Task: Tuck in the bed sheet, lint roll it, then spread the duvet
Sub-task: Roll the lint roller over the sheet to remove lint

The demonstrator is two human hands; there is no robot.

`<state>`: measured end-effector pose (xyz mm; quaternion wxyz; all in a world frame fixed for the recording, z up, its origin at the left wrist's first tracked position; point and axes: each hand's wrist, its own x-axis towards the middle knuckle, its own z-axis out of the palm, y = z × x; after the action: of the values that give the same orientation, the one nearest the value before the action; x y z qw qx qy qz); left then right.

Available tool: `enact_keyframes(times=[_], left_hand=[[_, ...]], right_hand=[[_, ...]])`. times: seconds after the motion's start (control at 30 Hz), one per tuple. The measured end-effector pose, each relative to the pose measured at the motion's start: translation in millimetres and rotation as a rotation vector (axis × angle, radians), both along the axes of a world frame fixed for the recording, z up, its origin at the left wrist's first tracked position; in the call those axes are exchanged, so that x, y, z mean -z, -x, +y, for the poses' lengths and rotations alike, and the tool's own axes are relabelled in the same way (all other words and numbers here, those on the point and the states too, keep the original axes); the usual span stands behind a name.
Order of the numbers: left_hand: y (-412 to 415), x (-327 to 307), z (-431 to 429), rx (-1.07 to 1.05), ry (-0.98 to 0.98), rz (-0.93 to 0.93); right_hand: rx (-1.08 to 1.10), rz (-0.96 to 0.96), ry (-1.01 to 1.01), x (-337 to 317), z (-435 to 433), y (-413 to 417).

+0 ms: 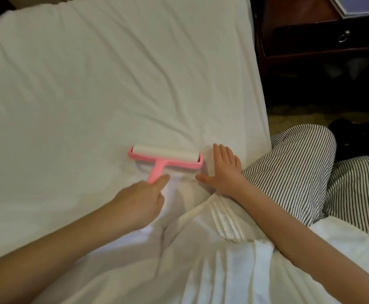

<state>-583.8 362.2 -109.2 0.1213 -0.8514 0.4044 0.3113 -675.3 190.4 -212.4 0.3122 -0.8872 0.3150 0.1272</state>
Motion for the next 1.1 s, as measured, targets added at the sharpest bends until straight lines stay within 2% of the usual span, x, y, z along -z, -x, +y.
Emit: enact_keyframes(times=[0.17,0.33,0.5,0.57,0.63,0.7,0.77,0.9,1.0,1.1], left_hand=[[-38,32,-52,-0.092,0.114,-0.126],[-67,36,-114,-0.179,0.290,-0.119],[-75,7,-63,-0.181,0.407,-0.169],[-71,-13,-17,-0.149,0.347,-0.210],[-60,-30,24,-0.128,0.146,-0.212],[-52,-32,44,-0.115,-0.063,-0.133],[-52,-25,42,-0.132,-0.107,-0.053],[-87,-7,0,-0.169,0.078,-0.144],[-108,14,-32,-0.233,0.231,-0.122],[-101,38,-43,-0.204,0.282,-0.160]], right_hand=[[0.023,-0.063,-0.020,-2,1,2],[0.075,-0.077,-0.008,-1,-2,7],[-0.063,-0.098,0.033,-3,1,6],[-0.178,-0.106,0.056,-3,6,6],[-0.254,-0.087,0.069,-1,8,6],[-0.273,-0.053,0.066,-1,10,4],[-0.274,-0.020,0.071,0,10,3],[-0.268,0.008,0.101,2,10,3],[-0.235,0.002,0.115,1,9,4],[-0.223,-0.009,0.130,3,9,6]])
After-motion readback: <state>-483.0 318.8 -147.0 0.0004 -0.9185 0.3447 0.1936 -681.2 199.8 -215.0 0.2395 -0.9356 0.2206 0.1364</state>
